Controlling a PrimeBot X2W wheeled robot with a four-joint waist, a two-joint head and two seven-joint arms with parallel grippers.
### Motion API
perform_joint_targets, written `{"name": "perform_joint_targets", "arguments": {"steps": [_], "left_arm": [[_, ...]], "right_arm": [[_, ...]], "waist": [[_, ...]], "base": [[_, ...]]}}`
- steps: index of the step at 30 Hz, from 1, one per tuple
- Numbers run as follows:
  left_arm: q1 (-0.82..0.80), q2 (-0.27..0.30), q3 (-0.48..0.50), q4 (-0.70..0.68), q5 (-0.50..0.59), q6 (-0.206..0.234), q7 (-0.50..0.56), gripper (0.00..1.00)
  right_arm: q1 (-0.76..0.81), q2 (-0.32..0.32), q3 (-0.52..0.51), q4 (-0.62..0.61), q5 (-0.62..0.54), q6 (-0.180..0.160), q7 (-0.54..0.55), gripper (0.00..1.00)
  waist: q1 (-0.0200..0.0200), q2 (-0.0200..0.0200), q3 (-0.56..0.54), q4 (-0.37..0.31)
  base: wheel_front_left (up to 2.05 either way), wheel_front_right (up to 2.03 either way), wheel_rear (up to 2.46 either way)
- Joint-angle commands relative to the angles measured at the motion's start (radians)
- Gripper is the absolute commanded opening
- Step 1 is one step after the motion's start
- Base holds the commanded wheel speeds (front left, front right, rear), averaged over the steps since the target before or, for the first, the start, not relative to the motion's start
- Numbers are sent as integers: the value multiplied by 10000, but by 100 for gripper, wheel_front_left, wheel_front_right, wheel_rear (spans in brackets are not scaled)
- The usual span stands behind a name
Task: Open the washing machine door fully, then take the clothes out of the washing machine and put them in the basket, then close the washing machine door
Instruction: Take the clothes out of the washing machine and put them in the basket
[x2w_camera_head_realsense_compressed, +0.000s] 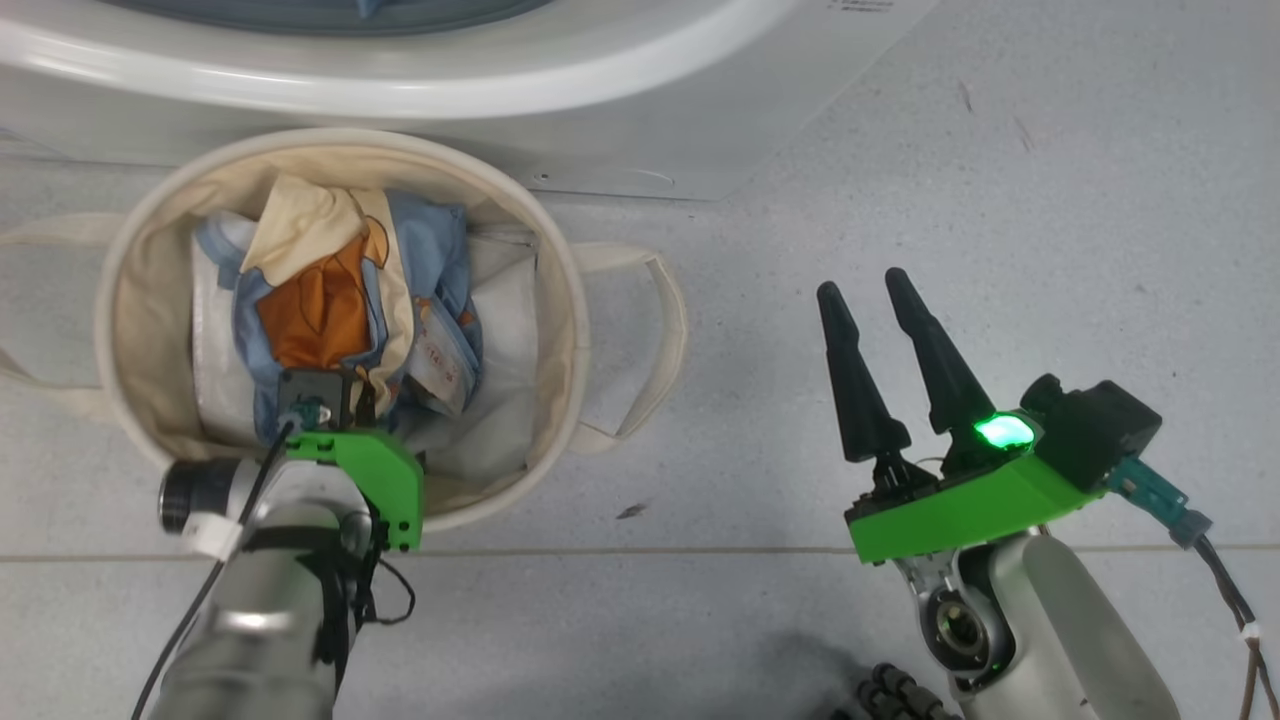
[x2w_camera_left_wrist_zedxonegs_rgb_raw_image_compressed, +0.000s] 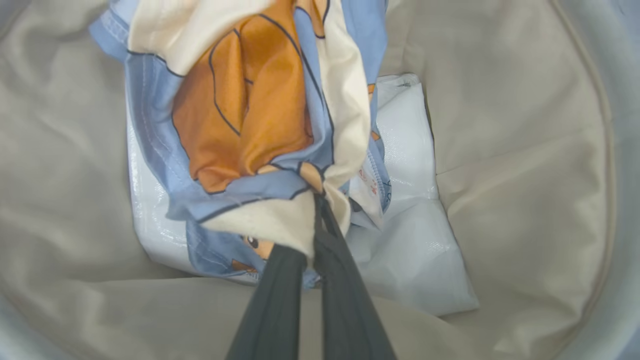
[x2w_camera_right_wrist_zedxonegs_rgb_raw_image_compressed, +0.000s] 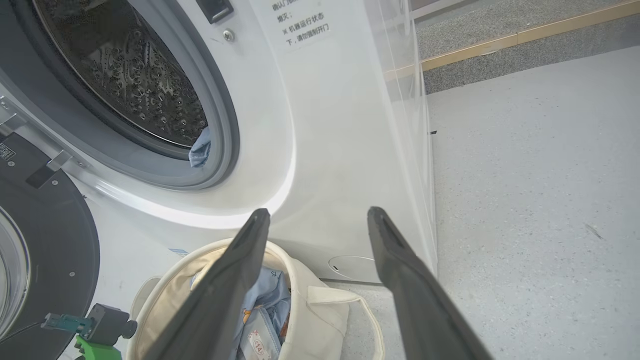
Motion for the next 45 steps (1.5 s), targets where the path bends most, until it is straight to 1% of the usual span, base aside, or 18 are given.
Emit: {"name": "perform_joint_targets", "arguments": {"steps": [1, 3, 4, 5, 6, 10, 15, 19, 21, 25, 26, 27, 31, 34, 39, 45], "left_arm": [[-69, 221, 153, -40, -38, 71, -138, 0], [-146, 238, 90, 75, -6, 141, -166, 0], [-187, 236, 109, 102, -39, 182, -251, 8], [-224, 232, 131, 113, -76, 224, -375, 95], [-247, 227, 142, 130, -98, 285, -468, 100], [-200, 187, 97, 198, -143, 375, -721, 100], [56, 151, 586, 36, -783, 83, -951, 100], [496, 260, 723, -345, -934, 31, -1020, 100], [787, 342, 833, -1043, -968, 75, -1026, 100], [1665, 386, 1077, -2961, -929, 154, -1029, 100], [1929, 362, 1146, -3418, -949, 109, -1030, 100], [1929, 362, 1146, -3418, -949, 109, -1030, 100], [2872, 173, 1270, -4366, -1276, -438, -1031, 100], [3583, 92, 1279, -5557, -1150, -480, -1031, 100], [4392, -12, 1495, -7340, -1323, -565, -1032, 100], [5515, -55, 1506, -9337, -974, -503, -1032, 100]], "right_arm": [[34, 17, 167, -329, -19, 2, -122, 100], [15, 17, 168, -336, -40, 2, -122, 100], [9, 17, 158, -342, -40, 2, -122, 100], [4, 17, 138, -346, -43, 2, -122, 100], [2, 17, 112, -345, -46, 2, -122, 100], [16, 17, 87, -287, -105, 2, -122, 100], [70, 17, 176, -224, -63, 2, -122, 100], [192, 17, 248, -108, -72, 2, -122, 100], [273, 17, 222, -64, -53, 2, -122, 100], [473, 17, 167, -50, -36, 2, -122, 100], [530, 17, 163, -42, -36, 2, -122, 100], [530, 17, 163, -42, -36, 2, -122, 100], [765, 17, 203, 76, -70, 2, -122, 100], [929, 17, 315, 154, -166, 2, -122, 100], [1034, 17, 336, 133, -340, 2, -122, 100], [1332, 17, 190, 241, -515, 2, -122, 100]], "waist": [[-1, 0, 59, -32], [-1, 0, 98, -53], [-1, 0, 102, -59], [-1, 0, 100, -55], [-1, 0, 83, -40], [-1, 0, -143, 116], [-1, 0, -699, 331], [-1, 0, -1261, 501], [-1, 0, -1547, 574], [-1, 0, -2110, 718], [-1, 0, -2251, 751], [-1, 0, -2251, 751], [-1, 0, -2891, 883], [-1, 0, -3453, 1009], [-1, 0, -3828, 1194], [-1, 0, -4442, 1305]], "base": [[0, 0, 0], [0, 0, 0], [0, 0, 0], [0, 0, 0], [0, 0, 0], [0, 0, 0], [0, 0, 0], [0, 0, 0], [0, 0, 0], [0, 0, 0], [0, 0, 0], [0, 0, 0], [0, 0, 0], [0, 0, 0], [0, 0, 0], [0, 0, 0]]}}
